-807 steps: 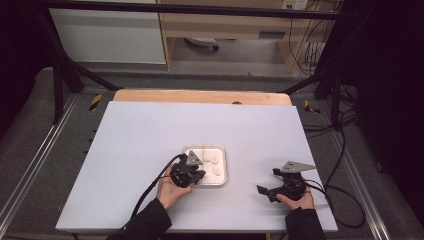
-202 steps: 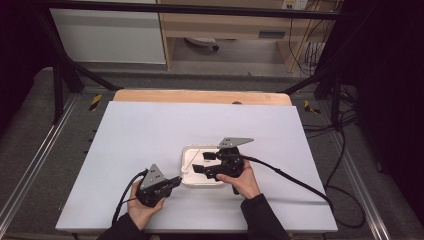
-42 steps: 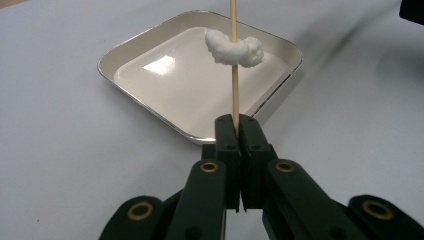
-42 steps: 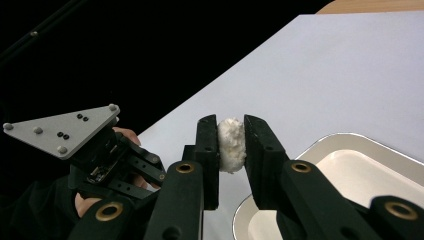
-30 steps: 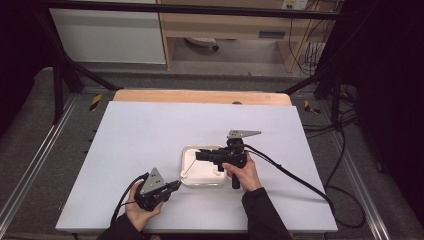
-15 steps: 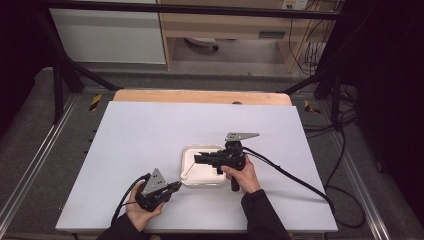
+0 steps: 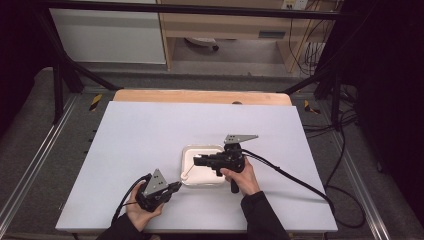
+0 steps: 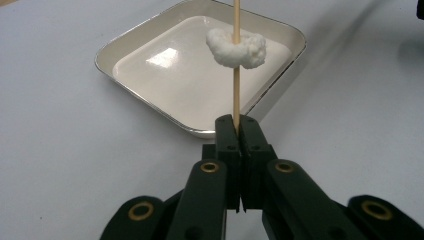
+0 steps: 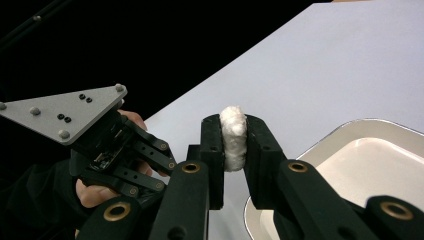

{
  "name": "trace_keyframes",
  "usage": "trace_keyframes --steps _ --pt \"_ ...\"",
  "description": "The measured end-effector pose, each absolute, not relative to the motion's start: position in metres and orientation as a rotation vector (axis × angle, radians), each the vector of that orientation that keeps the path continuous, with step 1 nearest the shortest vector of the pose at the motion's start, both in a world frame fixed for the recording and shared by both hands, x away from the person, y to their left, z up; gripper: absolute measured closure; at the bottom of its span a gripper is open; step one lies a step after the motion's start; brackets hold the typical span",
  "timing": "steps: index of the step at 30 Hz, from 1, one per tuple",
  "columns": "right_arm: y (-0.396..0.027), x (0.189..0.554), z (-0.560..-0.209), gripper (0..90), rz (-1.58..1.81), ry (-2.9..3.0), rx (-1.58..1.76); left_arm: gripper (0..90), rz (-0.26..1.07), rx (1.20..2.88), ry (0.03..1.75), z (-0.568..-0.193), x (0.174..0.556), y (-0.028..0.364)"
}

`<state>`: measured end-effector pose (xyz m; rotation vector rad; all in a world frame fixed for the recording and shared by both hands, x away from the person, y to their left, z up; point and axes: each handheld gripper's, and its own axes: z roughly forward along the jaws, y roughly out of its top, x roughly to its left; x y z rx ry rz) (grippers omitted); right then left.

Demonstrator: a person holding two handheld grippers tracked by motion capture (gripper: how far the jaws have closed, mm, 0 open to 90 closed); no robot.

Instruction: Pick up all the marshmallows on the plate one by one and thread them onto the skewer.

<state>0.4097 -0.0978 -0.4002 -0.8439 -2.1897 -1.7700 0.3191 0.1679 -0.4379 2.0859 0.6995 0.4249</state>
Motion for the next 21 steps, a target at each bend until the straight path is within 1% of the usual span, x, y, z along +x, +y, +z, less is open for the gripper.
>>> trace_keyframes --steps 21 --pt "-0.0963 0.4054 -0.402 80.7 -1.79 -2.179 -0.845 88.8 0.396 2.049 0.703 -0.4376 0.319 0.169"
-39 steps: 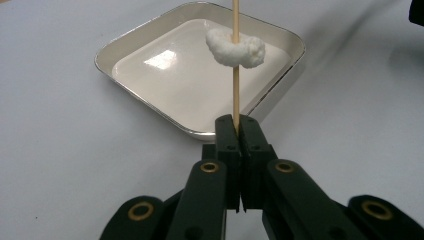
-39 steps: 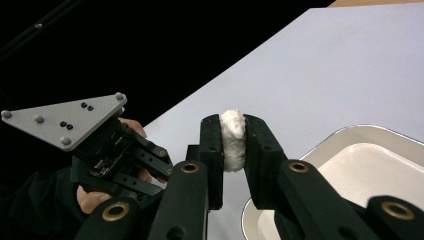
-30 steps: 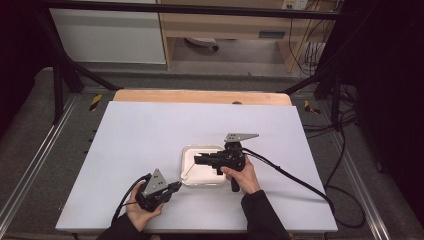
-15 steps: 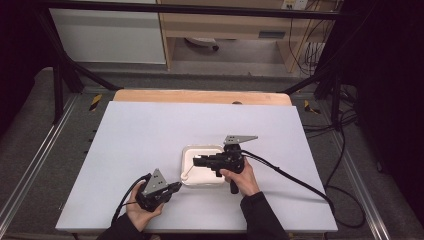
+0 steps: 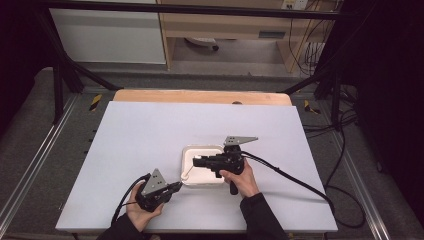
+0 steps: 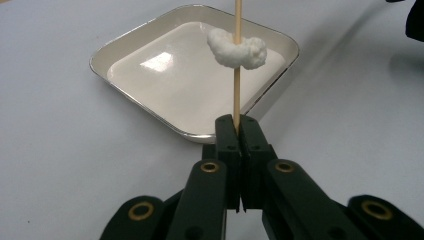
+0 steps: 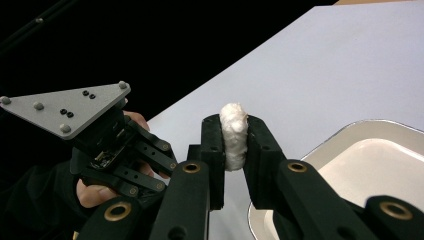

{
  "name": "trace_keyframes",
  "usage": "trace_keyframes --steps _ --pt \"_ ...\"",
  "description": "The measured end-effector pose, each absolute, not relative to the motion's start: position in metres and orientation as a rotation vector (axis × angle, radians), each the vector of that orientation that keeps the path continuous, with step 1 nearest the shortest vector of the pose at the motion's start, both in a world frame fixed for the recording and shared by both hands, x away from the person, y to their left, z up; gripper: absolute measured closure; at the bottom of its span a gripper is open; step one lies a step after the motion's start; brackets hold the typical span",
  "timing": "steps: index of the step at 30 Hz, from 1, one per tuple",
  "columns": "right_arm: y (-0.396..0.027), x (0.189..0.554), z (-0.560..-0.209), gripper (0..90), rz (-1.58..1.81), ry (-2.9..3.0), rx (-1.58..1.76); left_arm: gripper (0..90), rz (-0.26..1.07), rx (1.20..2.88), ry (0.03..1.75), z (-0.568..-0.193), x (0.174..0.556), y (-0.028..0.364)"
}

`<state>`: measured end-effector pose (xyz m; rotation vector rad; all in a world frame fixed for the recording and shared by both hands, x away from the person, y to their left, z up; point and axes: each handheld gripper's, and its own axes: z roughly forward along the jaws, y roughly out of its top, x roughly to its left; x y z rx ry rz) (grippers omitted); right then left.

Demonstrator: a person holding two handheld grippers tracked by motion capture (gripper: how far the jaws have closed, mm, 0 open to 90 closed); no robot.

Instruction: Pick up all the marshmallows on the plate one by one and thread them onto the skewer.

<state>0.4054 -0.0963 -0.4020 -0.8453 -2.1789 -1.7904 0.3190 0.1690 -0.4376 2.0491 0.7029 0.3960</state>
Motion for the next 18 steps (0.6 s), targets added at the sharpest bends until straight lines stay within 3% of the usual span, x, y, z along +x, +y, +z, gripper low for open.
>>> trace_keyframes --steps 18 --pt "-0.0944 0.4038 -0.4064 81.3 -1.799 -2.175 -0.844 88.8 0.391 2.047 0.703 -0.4377 0.3184 0.1678"
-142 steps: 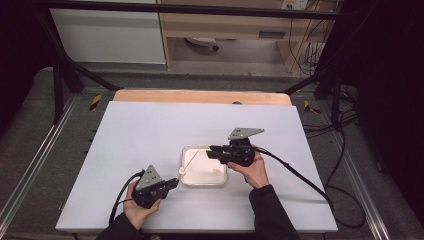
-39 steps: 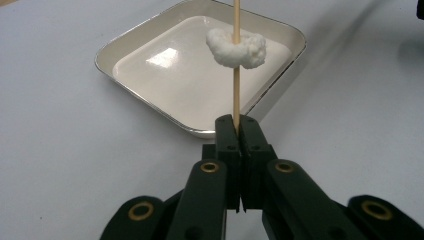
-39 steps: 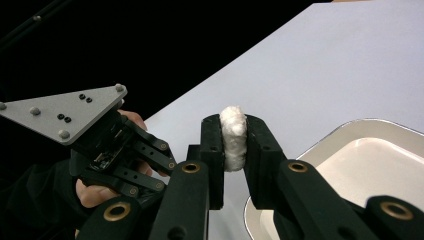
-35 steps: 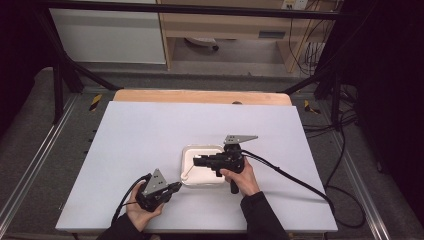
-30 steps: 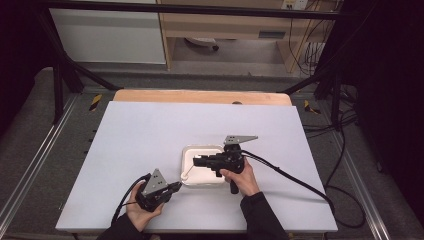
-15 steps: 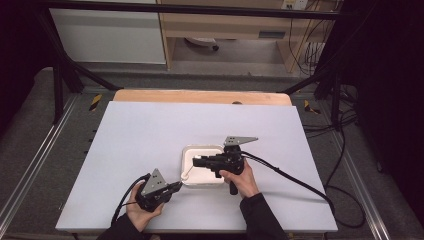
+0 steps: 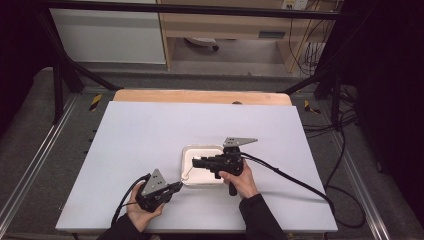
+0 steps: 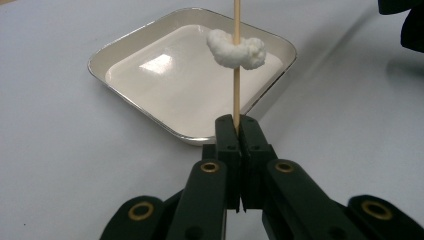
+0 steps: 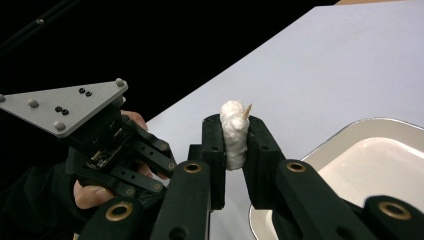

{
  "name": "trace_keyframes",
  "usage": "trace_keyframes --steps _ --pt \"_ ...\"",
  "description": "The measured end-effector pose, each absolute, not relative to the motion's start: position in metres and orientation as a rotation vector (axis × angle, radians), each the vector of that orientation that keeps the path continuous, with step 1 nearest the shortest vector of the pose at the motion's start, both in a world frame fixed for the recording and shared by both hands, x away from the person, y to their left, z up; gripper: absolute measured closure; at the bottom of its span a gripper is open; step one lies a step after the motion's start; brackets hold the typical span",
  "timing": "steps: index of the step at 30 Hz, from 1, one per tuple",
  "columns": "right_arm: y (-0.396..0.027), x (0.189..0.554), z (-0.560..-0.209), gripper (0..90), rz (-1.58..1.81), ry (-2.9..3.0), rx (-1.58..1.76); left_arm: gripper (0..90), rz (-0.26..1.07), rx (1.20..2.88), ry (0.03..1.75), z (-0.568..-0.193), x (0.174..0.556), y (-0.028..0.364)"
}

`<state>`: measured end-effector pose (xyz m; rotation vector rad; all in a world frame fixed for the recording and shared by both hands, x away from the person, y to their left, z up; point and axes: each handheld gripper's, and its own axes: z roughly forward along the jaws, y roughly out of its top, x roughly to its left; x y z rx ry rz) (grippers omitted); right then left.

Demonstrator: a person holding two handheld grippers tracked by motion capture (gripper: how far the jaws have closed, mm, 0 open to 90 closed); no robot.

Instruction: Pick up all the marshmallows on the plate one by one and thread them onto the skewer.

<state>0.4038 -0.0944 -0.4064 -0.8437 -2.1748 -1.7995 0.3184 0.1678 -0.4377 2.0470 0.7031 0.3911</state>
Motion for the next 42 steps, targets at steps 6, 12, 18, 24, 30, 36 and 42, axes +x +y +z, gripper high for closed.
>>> trace_keyframes --steps 6,12,18,24,30,36,42 --pt "-0.079 0.399 -0.425 79.9 -1.727 -2.183 -0.799 88.8 0.411 1.984 0.721 -0.432 0.32 0.162" --pt "-0.078 0.398 -0.425 75.5 -1.754 -2.196 -0.828 88.8 0.415 1.981 0.724 -0.431 0.32 0.163" --pt "-0.08 0.393 -0.421 52.6 -1.763 -2.256 -0.832 88.8 0.399 1.994 0.74 -0.434 0.322 0.163" --pt "-0.09 0.394 -0.408 31.7 -1.793 -2.369 -0.918 88.8 0.407 1.966 0.728 -0.433 0.324 0.169" --pt "-0.1 0.398 -0.402 18.3 -1.761 -2.489 -0.969 88.8 0.388 1.974 0.734 -0.435 0.325 0.169" --pt "-0.113 0.4 -0.404 21.2 -1.693 -2.588 -1.015 88.7 0.366 1.978 0.741 -0.436 0.326 0.17" --pt "-0.116 0.402 -0.418 27.0 -1.48 -2.753 -1.025 88.7 0.356 1.984 0.743 -0.437 0.327 0.17"
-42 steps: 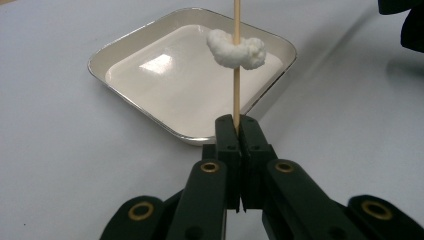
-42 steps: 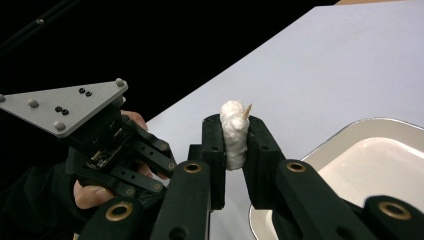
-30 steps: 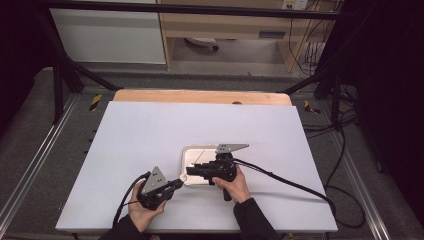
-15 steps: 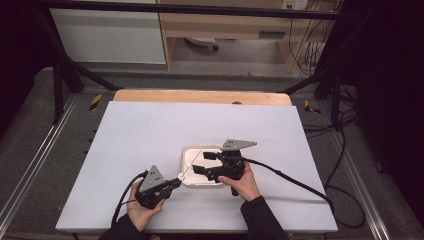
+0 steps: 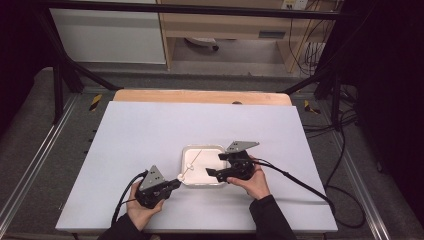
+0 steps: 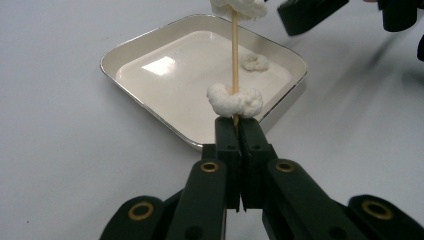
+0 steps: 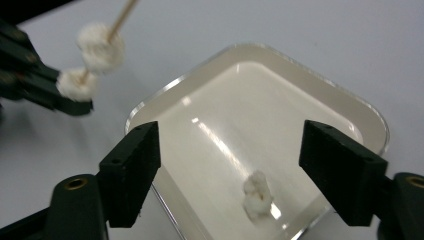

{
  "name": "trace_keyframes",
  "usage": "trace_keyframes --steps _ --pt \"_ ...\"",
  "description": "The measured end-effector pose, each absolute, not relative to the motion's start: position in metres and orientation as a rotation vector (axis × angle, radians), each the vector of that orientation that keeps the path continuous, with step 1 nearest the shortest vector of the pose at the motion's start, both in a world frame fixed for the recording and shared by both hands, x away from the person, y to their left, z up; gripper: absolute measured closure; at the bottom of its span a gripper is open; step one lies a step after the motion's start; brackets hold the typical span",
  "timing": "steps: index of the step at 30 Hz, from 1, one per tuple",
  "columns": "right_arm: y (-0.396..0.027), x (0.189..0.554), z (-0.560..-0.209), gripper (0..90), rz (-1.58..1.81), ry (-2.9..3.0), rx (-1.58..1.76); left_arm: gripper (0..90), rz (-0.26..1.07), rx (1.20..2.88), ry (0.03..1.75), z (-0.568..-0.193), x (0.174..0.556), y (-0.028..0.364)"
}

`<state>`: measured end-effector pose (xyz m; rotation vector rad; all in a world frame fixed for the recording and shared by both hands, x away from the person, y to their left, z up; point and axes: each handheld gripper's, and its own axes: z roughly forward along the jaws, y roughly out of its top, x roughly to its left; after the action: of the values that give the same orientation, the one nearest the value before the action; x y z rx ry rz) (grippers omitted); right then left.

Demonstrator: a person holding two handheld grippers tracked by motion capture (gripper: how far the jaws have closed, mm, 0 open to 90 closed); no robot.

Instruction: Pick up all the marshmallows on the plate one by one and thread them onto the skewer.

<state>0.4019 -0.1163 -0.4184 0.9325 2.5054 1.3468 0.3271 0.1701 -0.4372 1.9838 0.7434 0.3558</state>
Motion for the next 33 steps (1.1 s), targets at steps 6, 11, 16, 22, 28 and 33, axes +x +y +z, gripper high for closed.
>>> trace_keyframes --steps 6,11,16,22,28,33 --pt "-0.113 0.406 -0.435 41.3 1.19 2.556 0.942 88.7 0.355 1.993 0.744 -0.437 0.327 0.17" --pt "-0.113 0.409 -0.443 53.0 1.159 2.551 0.953 88.7 0.349 1.988 0.74 -0.437 0.327 0.171" --pt "-0.115 0.409 -0.445 61.5 1.124 2.557 0.931 88.7 0.353 2.002 0.764 -0.437 0.325 0.171" --pt "-0.115 0.408 -0.448 69.0 1.096 2.563 0.894 88.7 0.354 2.001 0.764 -0.437 0.325 0.171" --pt "-0.115 0.407 -0.449 75.5 1.103 2.562 0.896 88.7 0.352 2.0 0.761 -0.437 0.325 0.17" --pt "-0.116 0.407 -0.446 76.8 1.123 2.561 0.914 88.7 0.351 2.0 0.758 -0.437 0.324 0.171"
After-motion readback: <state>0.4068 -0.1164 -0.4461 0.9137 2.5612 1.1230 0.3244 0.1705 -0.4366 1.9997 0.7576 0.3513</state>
